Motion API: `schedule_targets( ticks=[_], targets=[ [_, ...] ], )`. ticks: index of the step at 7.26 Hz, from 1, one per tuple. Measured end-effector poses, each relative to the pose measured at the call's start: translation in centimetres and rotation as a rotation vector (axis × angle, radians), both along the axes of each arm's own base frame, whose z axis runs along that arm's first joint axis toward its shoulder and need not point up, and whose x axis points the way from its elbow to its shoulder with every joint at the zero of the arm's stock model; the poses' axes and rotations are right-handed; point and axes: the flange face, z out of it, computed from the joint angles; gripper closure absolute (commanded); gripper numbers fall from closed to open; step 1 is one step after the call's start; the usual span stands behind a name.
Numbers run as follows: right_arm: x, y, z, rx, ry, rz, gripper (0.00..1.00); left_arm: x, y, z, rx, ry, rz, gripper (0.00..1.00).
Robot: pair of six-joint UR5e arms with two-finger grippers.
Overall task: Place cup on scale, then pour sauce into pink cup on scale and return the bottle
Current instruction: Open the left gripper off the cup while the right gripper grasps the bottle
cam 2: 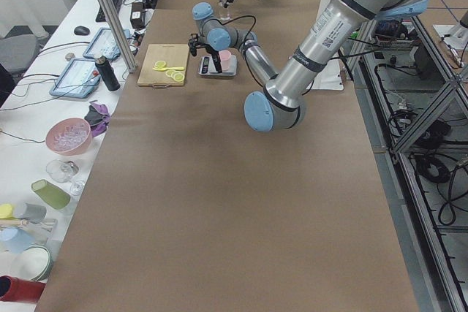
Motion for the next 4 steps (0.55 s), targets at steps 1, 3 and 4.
schedule_targets(
  ticks=[1, 3, 4],
  targets=[
    [-0.04, -0.06, -0.08, 0.002, -0.001, 0.001, 0.18, 0.05, 0.06, 0.09, 0.000, -0.001, 0.001, 0.07],
    [-0.11, -0.16, -0.30, 0.006, -0.004, 0.001, 0.18, 0.06, 0.19, 0.03, 0.000, 0.001, 0.002, 0.08],
    [-0.15, -0.15, -0.42, 0.008, -0.006, -0.001, 0.18, 0.07, 0.26, -0.10, 0.000, 0.003, 0.002, 0.08]
  ],
)
